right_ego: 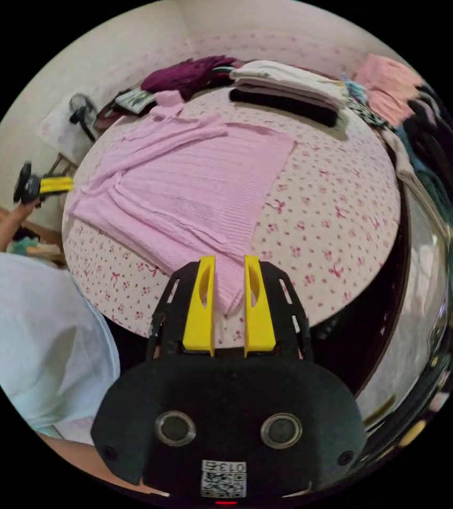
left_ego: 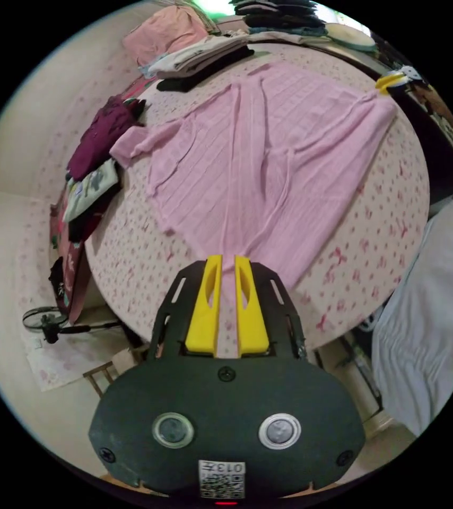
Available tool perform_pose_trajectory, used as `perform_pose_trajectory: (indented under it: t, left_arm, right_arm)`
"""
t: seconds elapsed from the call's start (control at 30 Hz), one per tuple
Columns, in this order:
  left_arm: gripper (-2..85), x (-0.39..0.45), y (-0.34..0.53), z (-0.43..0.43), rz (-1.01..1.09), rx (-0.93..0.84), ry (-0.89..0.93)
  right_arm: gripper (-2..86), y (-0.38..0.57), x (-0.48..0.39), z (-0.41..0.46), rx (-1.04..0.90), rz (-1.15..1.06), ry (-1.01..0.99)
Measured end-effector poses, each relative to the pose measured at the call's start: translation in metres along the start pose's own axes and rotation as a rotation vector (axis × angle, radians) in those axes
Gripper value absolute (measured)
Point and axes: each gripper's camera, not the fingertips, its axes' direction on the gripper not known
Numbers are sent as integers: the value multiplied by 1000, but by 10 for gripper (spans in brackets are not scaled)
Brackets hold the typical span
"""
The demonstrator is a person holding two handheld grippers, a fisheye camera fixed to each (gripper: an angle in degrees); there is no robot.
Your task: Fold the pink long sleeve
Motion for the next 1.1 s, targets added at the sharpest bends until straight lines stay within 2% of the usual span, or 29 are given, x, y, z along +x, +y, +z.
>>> perform_pose_trajectory:
  t: [0.07, 0.17, 0.23, 0.3, 0.4, 0.63, 0.7, 0.8, 1.0, 1.1]
  left_arm:
    - [68, -4, -25, 2, 6, 43, 37]
    - [88, -18, -53, 11, -11, 72, 137]
    - [76, -27, -66, 24, -2, 48, 259]
    - [54, -32, -71, 34, 16, 2, 307]
    - [21, -45, -68, 31, 8, 18, 351]
    - [14, -59, -32, -12, -100, 224, 204]
    - [18, -59, -32, 0, -124, 186, 210]
    - [34, -57, -34, 19, -152, 117, 225]
    - [53, -76, 5, -10, -321, 166, 102]
    - [42, -77, 29, -19, -372, 177, 62]
  right_arm:
    - [85, -17, -21, 15, -64, -119, 38]
    - [80, -32, -36, 27, -92, -175, 21]
    - [70, -37, -42, 36, -104, -189, 9]
    - [49, -41, -47, 51, -184, -198, 28]
    - [28, -47, -54, 51, -172, -188, 39]
    - [24, -55, -78, 27, 68, -189, 127]
    - [30, -62, -80, 40, 72, -160, 150]
    - [44, -73, -76, 77, -38, -55, 147]
    - [59, -63, -96, 52, 99, 36, 245]
    - [46, -55, -124, 53, 144, -13, 266]
